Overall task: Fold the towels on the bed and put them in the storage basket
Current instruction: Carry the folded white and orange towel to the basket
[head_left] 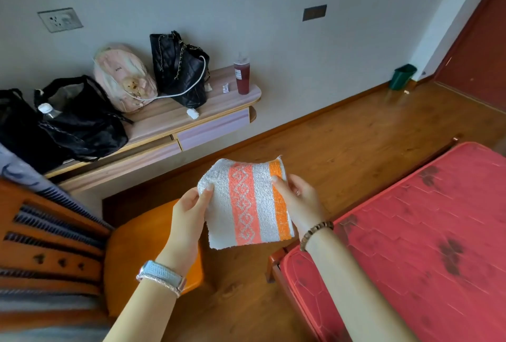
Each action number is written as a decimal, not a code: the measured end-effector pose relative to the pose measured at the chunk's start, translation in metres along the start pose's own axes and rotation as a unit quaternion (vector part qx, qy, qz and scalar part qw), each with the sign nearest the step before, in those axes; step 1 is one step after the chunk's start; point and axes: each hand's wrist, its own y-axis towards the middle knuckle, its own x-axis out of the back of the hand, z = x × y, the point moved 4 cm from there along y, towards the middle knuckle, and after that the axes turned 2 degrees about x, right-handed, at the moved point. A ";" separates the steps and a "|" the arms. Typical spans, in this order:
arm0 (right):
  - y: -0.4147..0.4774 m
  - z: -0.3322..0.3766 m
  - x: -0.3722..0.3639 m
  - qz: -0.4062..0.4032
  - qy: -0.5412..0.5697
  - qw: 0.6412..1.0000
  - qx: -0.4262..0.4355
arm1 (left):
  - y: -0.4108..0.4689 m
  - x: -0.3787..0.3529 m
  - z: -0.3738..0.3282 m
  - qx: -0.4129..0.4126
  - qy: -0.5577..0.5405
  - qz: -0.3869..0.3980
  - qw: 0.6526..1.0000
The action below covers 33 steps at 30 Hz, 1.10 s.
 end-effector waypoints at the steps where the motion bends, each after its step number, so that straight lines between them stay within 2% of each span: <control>1: 0.004 0.001 -0.004 -0.002 -0.004 1.000 -0.002 | 0.008 0.002 0.001 0.002 0.001 0.005 1.000; 13: 0.074 -0.009 -0.018 -0.049 -0.002 0.997 -0.052 | 0.092 -0.024 -0.011 0.019 0.005 0.052 0.998; 25: 0.192 -0.017 0.004 -0.122 0.032 0.988 -0.092 | 0.209 -0.103 -0.051 0.039 0.001 0.145 0.989; 33: 0.254 -0.019 0.027 -0.157 0.039 0.981 -0.110 | 0.273 -0.162 -0.081 0.018 0.031 0.214 0.976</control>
